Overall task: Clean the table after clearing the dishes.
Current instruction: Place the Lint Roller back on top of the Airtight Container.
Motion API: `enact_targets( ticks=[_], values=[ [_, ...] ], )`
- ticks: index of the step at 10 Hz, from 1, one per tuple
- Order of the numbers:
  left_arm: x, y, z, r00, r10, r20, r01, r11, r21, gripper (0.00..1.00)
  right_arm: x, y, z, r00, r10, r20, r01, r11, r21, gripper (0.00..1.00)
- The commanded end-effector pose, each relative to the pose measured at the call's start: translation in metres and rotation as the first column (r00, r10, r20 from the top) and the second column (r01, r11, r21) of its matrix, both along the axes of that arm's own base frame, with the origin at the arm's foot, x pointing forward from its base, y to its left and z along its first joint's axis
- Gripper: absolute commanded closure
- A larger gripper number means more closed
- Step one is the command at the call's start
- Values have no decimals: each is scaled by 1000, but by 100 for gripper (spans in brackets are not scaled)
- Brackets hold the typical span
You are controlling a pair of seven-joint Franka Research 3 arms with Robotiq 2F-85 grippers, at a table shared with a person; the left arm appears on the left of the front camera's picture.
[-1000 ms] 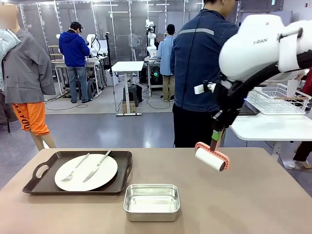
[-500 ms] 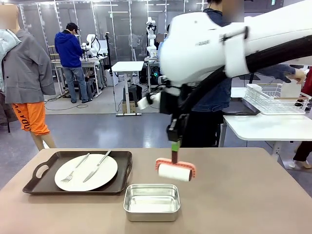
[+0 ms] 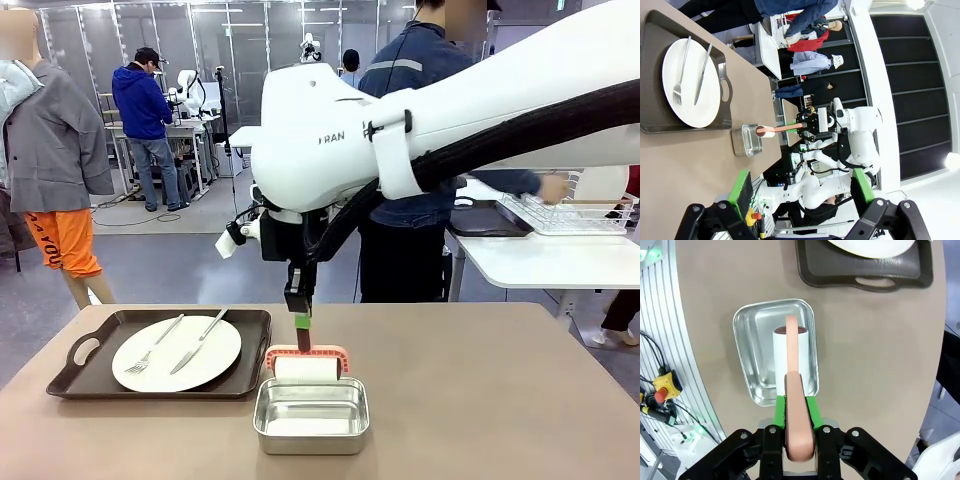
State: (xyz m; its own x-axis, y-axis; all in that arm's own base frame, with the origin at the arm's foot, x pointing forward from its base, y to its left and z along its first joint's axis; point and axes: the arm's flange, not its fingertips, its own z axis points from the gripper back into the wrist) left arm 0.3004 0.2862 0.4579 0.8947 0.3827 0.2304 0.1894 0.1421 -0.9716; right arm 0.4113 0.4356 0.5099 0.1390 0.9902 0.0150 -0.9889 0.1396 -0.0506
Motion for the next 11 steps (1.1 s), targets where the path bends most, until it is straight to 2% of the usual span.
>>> enact_targets(
  ticks=[1, 2, 3, 9, 11],
  values=[
    [-4, 1, 2, 1000, -8, 3, 8, 1000, -4, 0, 7, 1, -1, 999, 21, -40, -19, 998, 56, 79],
    [-4, 1, 2, 1000, -8, 3, 8, 1000, -4, 0, 6, -9, 5, 1000, 23, -4, -23, 999, 47, 79],
    [-4, 1, 2, 1000, -8, 3, 8, 1000, -4, 0, 8, 4, -7, 1000, 7, -22, -7, 1000, 20, 79],
    [-4, 1, 2, 1000, -8, 3, 8, 1000, -4, 0, 9, 3, -8, 1000, 5, -24, -5, 1000, 19, 79],
    [-4, 1, 2, 1000, -8, 3, 8, 1000, -4, 0, 17, 3, -27, 999, 20, -49, -18, 999, 31, 79]
  ],
)
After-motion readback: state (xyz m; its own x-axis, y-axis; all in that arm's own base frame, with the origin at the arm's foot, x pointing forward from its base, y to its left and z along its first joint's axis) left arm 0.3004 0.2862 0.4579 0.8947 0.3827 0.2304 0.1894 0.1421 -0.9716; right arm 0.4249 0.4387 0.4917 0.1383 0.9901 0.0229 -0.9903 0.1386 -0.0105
